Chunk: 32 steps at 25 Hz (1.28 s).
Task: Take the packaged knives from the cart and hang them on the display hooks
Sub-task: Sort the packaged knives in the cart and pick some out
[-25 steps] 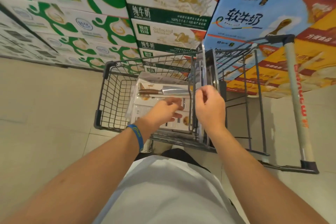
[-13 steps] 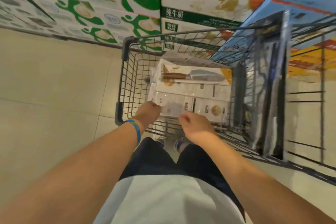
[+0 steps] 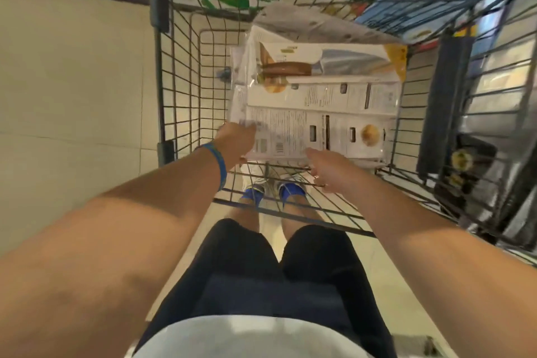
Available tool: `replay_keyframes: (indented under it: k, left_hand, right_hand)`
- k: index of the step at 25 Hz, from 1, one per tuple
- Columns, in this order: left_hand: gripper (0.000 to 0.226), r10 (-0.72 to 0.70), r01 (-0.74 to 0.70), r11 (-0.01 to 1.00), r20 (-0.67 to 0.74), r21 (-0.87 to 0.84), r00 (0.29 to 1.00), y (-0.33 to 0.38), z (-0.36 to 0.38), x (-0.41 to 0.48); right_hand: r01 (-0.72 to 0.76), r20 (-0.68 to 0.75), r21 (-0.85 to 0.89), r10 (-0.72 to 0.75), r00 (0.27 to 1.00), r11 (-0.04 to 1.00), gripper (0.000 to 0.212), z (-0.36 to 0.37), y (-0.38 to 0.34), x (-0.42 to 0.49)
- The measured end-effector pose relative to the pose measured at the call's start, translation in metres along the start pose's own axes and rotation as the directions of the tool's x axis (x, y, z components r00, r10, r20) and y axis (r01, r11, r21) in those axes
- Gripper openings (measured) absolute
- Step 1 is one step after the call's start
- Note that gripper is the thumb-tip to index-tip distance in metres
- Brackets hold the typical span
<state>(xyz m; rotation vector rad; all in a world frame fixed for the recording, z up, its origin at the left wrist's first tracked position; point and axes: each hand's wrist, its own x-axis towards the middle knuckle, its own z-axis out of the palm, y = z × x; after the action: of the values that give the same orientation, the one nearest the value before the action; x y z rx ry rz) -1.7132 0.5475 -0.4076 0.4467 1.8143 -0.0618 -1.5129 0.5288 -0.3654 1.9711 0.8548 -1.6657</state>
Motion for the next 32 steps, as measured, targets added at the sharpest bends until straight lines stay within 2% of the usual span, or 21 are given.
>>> replay_keyframes:
  k: [1, 2, 4, 6, 7, 9, 11, 14, 16, 17, 19, 20, 22, 25, 27, 29, 32]
  left_hand:
    - [0.046, -0.041, 0.041, 0.995, 0.010, -0.087, 0.999, -0.002, 0.001, 0.001]
    - [0.043, -0.094, 0.092, 0.979, -0.003, -0.179, 0.996, -0.001, -0.002, -0.005]
    - [0.030, -0.138, 0.130, 0.935, -0.001, -0.330, 0.990, 0.006, -0.011, -0.018]
    - [0.018, -0.124, 0.163, 0.842, 0.110, -0.514, 0.986, 0.014, -0.025, -0.030]
    - [0.018, -0.100, 0.177, 0.789, 0.160, -0.589, 0.982, 0.019, -0.034, -0.041]
    - [0.020, -0.044, 0.163, 0.773, 0.204, -0.613, 0.978, 0.027, -0.048, -0.058]
    - [0.027, -0.011, 0.106, 0.819, 0.169, -0.565, 0.986, 0.031, -0.053, -0.072]
    - [0.054, 0.014, 0.016, 0.865, 0.054, -0.501, 0.998, 0.027, -0.058, -0.086]
    - [0.055, 0.014, 0.006, 0.879, 0.038, -0.476, 0.999, 0.025, -0.060, -0.097]
    - [0.048, 0.021, 0.004, 0.891, 0.052, -0.454, 0.998, 0.024, -0.060, -0.104]
    - [0.035, 0.088, -0.049, 0.920, 0.085, -0.389, 0.992, 0.022, -0.056, -0.115]
    - [0.035, 0.140, -0.099, 0.926, 0.089, -0.364, 0.986, 0.021, -0.055, -0.120]
    - [0.038, 0.251, -0.223, 0.930, 0.061, -0.291, 0.966, 0.019, -0.052, -0.131]
    - [0.058, 0.393, -0.403, 0.913, -0.122, -0.064, 0.911, 0.017, -0.057, -0.149]
    - [0.065, 0.465, -0.453, 0.885, -0.240, 0.107, 0.852, 0.016, -0.068, -0.159]
    - [0.067, 0.556, -0.496, 0.829, -0.288, 0.259, 0.779, 0.015, -0.083, -0.165]
    - [0.064, 0.624, -0.520, 0.772, -0.286, 0.365, 0.727, 0.018, -0.097, -0.173]
  right_hand:
    - [0.027, -0.027, 0.058, -0.026, 0.999, 0.998, 0.065, -0.001, 0.001, 0.001]
    - [0.097, -0.088, 0.041, -0.093, 0.992, 0.994, 0.068, -0.004, -0.002, -0.002]
    - [0.223, -0.230, -0.214, -0.271, 0.935, 0.951, 0.076, -0.008, -0.003, -0.009]
    - [0.181, -0.285, -0.561, -0.393, 0.874, 0.808, 0.081, -0.009, -0.007, -0.023]
    - [0.139, -0.320, -0.666, -0.449, 0.834, 0.733, 0.076, -0.009, -0.012, -0.025]
    - [0.151, -0.360, -0.685, -0.512, 0.780, 0.713, 0.047, -0.014, -0.020, -0.027]
    - [0.257, -0.344, -0.574, -0.514, 0.786, 0.777, 0.030, -0.022, -0.025, -0.032]
    - [0.402, -0.328, -0.379, -0.527, 0.784, 0.834, 0.035, -0.038, -0.027, -0.046]
    - [0.474, -0.407, -0.095, -0.469, 0.784, 0.875, 0.035, -0.046, -0.027, -0.062]
    - [0.507, -0.444, 0.099, -0.418, 0.792, 0.856, 0.031, -0.050, -0.028, -0.073]
    - [0.544, -0.441, 0.456, -0.352, 0.826, 0.705, 0.018, -0.057, -0.029, -0.092]
    - [0.543, -0.415, 0.564, -0.355, 0.837, 0.622, 0.015, -0.060, -0.032, -0.101]
    - [0.530, -0.364, 0.712, -0.403, 0.840, 0.461, 0.020, -0.063, -0.037, -0.118]
    - [0.436, -0.294, 0.855, -0.430, 0.854, 0.282, 0.032, -0.061, -0.046, -0.136]
    - [0.358, -0.238, 0.912, -0.452, 0.860, 0.200, 0.037, -0.057, -0.046, -0.143]
    - [0.295, -0.193, 0.943, -0.468, 0.862, 0.153, 0.052, -0.053, -0.043, -0.144]
    - [0.268, -0.146, 0.947, -0.506, 0.850, 0.177, 0.065, -0.046, -0.045, -0.142]
